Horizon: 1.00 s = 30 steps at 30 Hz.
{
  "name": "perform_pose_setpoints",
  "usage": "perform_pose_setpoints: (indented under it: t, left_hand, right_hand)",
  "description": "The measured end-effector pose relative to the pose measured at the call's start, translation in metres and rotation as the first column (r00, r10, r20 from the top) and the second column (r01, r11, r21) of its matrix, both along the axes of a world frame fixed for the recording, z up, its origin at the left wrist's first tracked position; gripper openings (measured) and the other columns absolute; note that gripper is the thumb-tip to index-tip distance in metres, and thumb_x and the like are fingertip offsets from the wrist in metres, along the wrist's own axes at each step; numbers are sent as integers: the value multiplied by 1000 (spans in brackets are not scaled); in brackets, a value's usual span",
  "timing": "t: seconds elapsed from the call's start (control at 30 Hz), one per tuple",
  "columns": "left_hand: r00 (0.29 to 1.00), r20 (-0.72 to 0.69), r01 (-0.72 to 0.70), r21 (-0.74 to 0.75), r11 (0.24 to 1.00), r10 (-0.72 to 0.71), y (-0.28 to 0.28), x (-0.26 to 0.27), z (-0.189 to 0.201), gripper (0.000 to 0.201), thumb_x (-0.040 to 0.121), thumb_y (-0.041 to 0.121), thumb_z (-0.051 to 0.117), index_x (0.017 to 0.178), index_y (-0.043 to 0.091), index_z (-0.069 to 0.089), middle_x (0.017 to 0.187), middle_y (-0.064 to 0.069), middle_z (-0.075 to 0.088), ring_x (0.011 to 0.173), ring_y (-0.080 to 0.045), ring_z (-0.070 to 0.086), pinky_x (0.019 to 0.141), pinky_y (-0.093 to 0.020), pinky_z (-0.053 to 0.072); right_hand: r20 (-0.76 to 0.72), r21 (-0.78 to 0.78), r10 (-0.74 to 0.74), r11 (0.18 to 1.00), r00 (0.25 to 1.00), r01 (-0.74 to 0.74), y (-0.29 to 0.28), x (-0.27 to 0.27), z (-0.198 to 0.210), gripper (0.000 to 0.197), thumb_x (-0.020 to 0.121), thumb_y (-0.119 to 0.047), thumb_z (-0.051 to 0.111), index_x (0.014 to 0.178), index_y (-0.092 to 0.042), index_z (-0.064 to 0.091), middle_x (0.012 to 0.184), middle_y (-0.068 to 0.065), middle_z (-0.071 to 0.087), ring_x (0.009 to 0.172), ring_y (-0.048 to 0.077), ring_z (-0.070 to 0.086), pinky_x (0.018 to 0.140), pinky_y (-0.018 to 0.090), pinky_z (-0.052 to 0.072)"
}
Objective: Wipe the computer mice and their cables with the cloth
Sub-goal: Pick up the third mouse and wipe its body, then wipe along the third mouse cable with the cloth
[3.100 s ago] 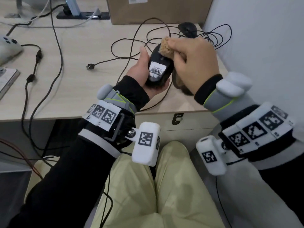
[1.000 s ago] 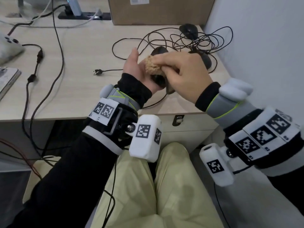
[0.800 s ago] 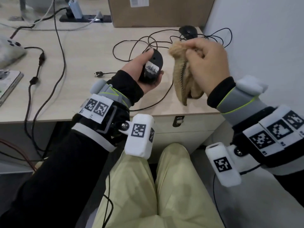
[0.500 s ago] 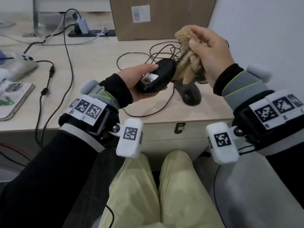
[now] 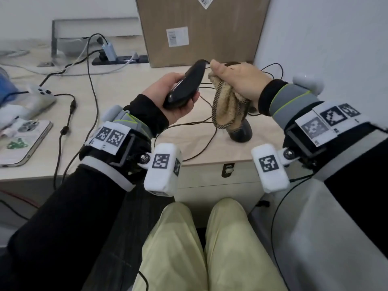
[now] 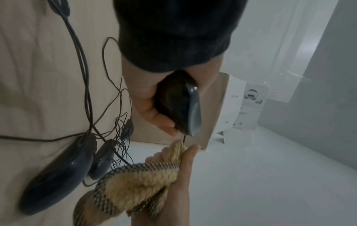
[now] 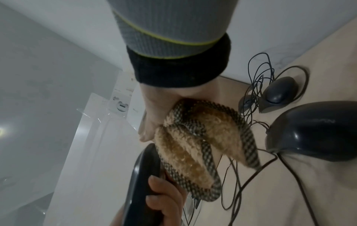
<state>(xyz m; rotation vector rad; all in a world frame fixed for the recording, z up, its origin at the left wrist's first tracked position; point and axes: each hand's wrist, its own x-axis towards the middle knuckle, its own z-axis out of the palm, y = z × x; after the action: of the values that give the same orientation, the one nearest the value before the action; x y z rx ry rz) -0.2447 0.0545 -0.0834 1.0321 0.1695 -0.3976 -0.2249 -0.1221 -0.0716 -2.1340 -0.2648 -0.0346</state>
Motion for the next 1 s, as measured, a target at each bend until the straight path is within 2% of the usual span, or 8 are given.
perform_pose_setpoints:
  t: [0.07,0.13,0.3,0.43,0.57,0.77,0.87,1.0]
  left_hand:
    - [995,-36,-99,-83,992,97,5,6,-2,23,95,23,41,90,6,57,72,-7,60,52,-15,63,46,-16,48]
    - [972,-87,-231,-179,956,218,14,12,-4,25,96,20,41,85,4,56,70,-8,60,52,-17,62,45,-16,47]
    - [925,-185,-371,-257,892,331,28,15,-18,22,96,16,43,86,0,54,81,-11,56,68,-19,57,48,-18,48]
    - [953,-204,-267,-226,937,222,17,11,-28,35,88,39,59,84,4,54,80,-8,52,72,-18,53,48,-17,48]
    - [978,-128,-158,46,986,163,6,5,-37,22,84,32,66,79,15,54,75,-1,52,67,-12,52,53,-18,44]
    - [961,-105,-227,219,949,255,11,5,-47,25,84,40,62,92,17,58,86,-3,61,69,-16,55,58,-22,47]
    - [941,-131,-296,134,946,313,19,8,-54,27,86,38,64,102,17,58,106,-3,63,85,-17,60,65,-30,55]
    - [927,-228,-295,49,954,298,32,8,-59,27,93,42,50,104,18,58,101,-3,63,85,-19,60,67,-34,52]
  right_hand:
    - [-34,-21,-32,999,999,31,-6,2,2,56,82,-69,47,82,-18,69,78,1,67,67,15,59,62,11,48]
    - [-71,64,-85,994,994,89,-16,2,7,58,74,-75,51,79,-22,74,86,7,64,76,20,57,79,27,49]
    - [-105,401,-178,893,978,206,-43,3,26,43,84,-59,53,74,-18,62,51,-9,63,53,12,61,69,35,54]
    - [-48,293,-206,933,977,210,-32,2,30,41,85,-56,56,68,-18,59,60,-4,63,52,9,60,60,24,52]
    - [10,193,-218,958,976,212,-17,8,24,46,81,-59,59,63,-16,62,68,-2,63,62,10,59,68,22,49]
    - [-13,92,-219,971,976,219,-8,9,10,47,81,-62,56,72,-17,64,75,3,63,64,13,58,61,14,46]
    - [-63,53,-185,981,981,189,-4,9,0,49,79,-65,56,70,-18,67,77,1,68,71,16,64,71,24,51]
    - [-101,21,-24,999,995,26,10,7,-14,43,82,-59,56,65,-20,63,79,12,70,72,23,64,78,39,51]
